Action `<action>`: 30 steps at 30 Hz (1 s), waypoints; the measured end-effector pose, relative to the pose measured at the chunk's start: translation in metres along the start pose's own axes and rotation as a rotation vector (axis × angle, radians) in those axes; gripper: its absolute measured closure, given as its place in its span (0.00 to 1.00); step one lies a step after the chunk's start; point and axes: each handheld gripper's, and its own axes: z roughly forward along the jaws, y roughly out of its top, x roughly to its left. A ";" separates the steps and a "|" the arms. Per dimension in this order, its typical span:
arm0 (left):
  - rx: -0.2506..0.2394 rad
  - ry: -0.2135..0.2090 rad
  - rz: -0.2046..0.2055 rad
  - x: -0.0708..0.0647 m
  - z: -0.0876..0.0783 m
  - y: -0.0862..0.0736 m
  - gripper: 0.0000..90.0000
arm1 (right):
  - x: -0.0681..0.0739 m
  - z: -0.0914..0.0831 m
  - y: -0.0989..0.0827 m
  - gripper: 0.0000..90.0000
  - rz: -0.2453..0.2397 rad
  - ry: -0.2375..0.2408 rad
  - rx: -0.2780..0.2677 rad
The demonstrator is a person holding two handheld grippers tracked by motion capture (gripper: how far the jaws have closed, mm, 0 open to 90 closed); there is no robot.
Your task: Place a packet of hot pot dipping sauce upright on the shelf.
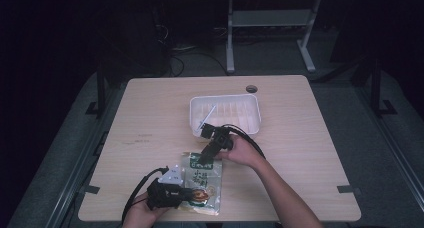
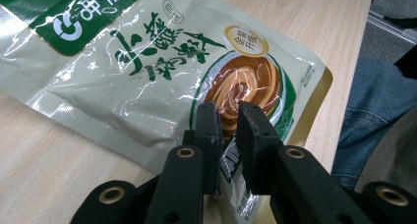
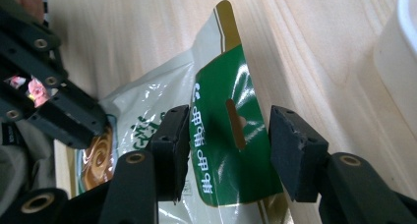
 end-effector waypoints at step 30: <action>0.001 0.006 -0.008 0.001 0.001 0.000 0.88 | 0.013 -0.001 0.005 0.71 -0.074 0.033 0.106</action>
